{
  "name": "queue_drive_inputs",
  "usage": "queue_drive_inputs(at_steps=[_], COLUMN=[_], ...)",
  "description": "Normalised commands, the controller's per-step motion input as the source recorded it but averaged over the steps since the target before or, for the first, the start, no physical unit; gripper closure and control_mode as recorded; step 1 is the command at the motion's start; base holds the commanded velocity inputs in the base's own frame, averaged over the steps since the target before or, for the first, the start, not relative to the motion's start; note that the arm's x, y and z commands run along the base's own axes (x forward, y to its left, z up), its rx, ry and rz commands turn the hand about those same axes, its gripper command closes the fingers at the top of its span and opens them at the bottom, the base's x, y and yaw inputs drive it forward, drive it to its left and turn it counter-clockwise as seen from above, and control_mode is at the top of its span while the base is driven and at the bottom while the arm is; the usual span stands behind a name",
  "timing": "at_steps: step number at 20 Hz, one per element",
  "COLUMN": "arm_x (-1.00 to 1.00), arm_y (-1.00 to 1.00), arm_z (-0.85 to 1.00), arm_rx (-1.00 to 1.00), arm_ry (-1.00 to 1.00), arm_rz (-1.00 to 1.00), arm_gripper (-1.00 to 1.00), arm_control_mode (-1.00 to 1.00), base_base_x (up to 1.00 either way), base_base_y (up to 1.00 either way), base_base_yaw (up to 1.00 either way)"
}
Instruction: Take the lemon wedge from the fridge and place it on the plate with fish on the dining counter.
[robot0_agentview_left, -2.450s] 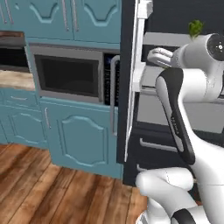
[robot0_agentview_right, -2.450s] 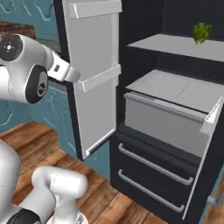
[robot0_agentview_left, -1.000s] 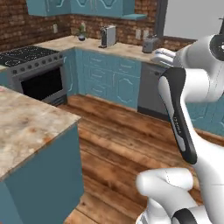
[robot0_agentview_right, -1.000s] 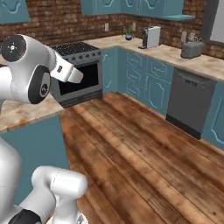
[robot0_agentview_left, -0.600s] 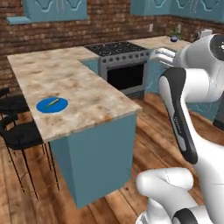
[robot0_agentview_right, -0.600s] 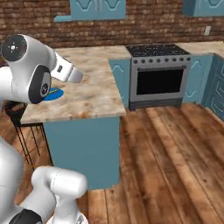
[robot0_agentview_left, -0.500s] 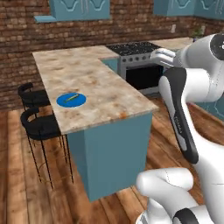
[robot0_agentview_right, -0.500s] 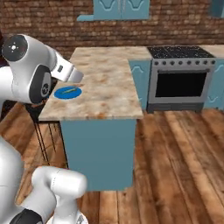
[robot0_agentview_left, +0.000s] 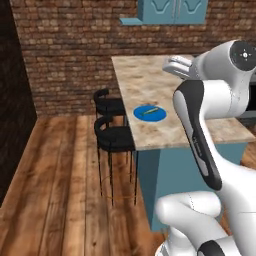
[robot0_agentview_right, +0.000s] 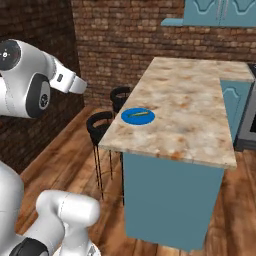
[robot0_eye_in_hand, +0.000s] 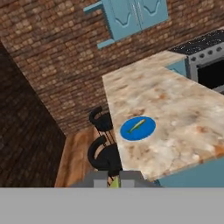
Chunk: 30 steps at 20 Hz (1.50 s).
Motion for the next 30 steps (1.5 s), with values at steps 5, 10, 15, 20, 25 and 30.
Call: queue_drive_inputs(at_steps=[5,10,15,20,25,30], arm_x=[0.0,0.0,0.0,0.87,0.56,0.4], arm_y=[0.0,0.0,0.0,0.06,0.09,-0.1], arm_z=[0.0,0.0,0.0,-0.31,-0.62,-0.85], arm_rx=[0.0,0.0,0.0,-0.01,-0.07,-0.03], arm_ry=[0.0,0.0,0.0,0.41,0.3,0.21], arm_rz=[0.0,0.0,0.0,0.0,-0.02,0.0], arm_gripper=[1.0,1.0,1.0,1.0,1.0,1.0], arm_control_mode=[1.0,1.0,1.0,-1.0,-1.0,-1.0], base_base_x=[0.82,0.84,0.87,0.0,0.0,0.0], base_base_y=[-0.55,-0.54,-0.11,0.0,0.0,0.0], base_base_yaw=[-0.02,-0.01,-0.01,0.0,0.0,0.0])
